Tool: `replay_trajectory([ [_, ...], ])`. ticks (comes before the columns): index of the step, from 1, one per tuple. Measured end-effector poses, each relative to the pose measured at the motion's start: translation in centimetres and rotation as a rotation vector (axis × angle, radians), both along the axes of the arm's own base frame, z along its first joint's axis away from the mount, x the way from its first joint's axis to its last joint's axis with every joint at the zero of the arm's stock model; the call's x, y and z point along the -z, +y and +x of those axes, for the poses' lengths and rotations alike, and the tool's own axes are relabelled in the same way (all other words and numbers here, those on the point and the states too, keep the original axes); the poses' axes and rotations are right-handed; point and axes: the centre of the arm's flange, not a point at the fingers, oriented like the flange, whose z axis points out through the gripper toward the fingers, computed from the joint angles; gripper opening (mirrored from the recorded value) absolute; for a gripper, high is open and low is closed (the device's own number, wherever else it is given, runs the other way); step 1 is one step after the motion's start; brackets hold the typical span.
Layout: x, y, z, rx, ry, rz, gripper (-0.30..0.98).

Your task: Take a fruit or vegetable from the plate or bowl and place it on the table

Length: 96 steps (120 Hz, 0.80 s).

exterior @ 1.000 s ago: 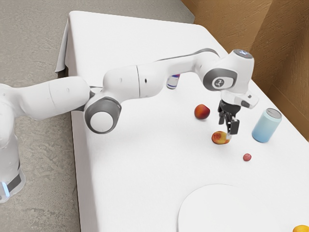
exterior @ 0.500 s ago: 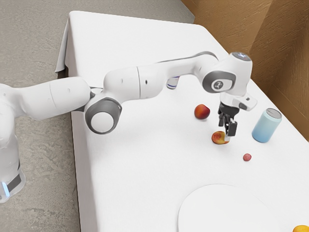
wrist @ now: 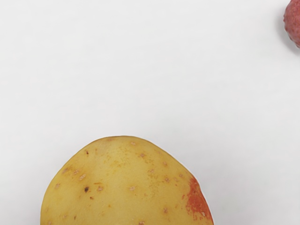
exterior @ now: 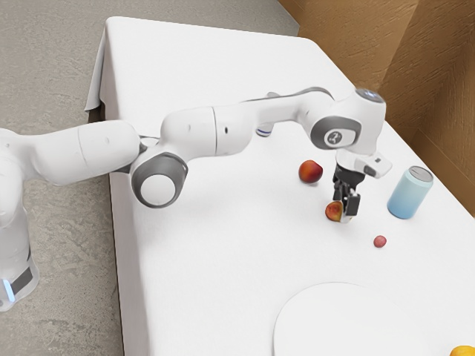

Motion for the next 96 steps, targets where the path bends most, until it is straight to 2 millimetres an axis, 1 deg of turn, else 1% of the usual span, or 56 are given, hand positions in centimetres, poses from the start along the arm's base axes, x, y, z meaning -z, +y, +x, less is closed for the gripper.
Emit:
replay_trajectory([
  [11, 0.6, -0.1, 0.1, 0.005, 0.01, 0.0, 0.69],
  [24, 0.7, 0.0, 0.1, 0.008, 0.013, 0.0, 0.68],
  [44, 0.5, -0.1, 0.1, 0.01, 0.008, 0.003, 0.35],
  [57, 0.2, -0.2, 0.0, 0.013, 0.001, 0.009, 0.18],
  [63, -0.2, -0.5, 0.0, 0.016, -0.006, 0.012, 0.09],
  [67, -0.7, -0.7, -0.1, 0.019, -0.014, 0.016, 0.06],
  [72, -1.6, -1.0, -0.2, 0.023, -0.027, 0.019, 0.05],
  [76, -2.3, -1.3, -0.3, 0.028, -0.038, 0.021, 0.06],
  [81, -3.3, -1.7, -0.5, 0.034, -0.052, 0.023, 0.24],
  [84, -4.0, -2.1, -0.6, 0.04, -0.061, 0.022, 0.28],
  [90, -5.7, -3.5, -1.1, 0.059, -0.083, 0.02, 0.33],
  [96, -8.0, -5.7, -1.9, 0.09, -0.112, 0.019, 0.33],
])
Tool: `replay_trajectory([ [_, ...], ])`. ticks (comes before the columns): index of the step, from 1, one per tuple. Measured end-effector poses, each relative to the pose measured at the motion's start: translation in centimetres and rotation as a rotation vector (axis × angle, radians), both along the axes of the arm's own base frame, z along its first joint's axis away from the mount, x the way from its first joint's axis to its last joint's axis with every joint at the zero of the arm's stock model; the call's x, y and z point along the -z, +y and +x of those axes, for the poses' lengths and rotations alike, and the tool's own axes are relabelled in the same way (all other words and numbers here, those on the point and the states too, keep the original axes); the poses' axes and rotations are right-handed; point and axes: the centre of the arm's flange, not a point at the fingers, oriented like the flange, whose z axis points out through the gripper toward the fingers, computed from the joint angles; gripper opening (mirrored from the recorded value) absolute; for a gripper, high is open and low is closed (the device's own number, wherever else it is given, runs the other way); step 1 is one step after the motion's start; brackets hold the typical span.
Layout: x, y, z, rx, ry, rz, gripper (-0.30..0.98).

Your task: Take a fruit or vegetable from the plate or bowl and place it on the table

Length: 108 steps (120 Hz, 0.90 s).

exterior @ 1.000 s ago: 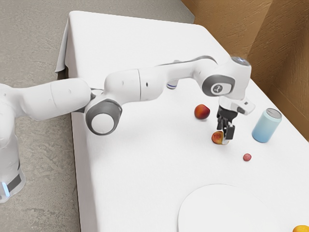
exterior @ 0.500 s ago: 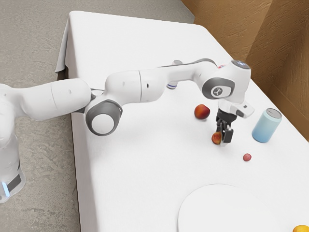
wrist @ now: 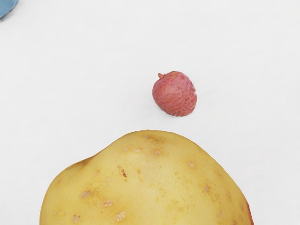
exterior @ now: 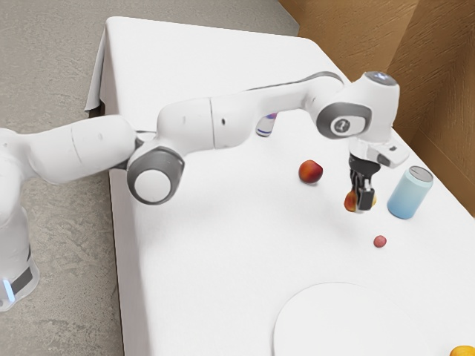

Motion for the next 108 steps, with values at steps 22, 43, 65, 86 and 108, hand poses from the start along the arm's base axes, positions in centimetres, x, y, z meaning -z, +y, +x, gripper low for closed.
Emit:
replay_trajectory([
  [22, -5.3, -19.0, -7.4, 0.276, -0.01, 0.079, 0.34],
  [43, -0.1, -30.0, -12.8, 0.444, 0.093, 0.117, 0.33],
  [65, 1.9, -31.9, -13.8, 0.458, 0.119, 0.129, 0.34],
  [86, 1.6, -31.3, -13.3, 0.434, 0.105, 0.127, 0.59],
  [108, -12.7, -14.5, -16.7, 0.203, 0.016, 0.363, 0.66],
])
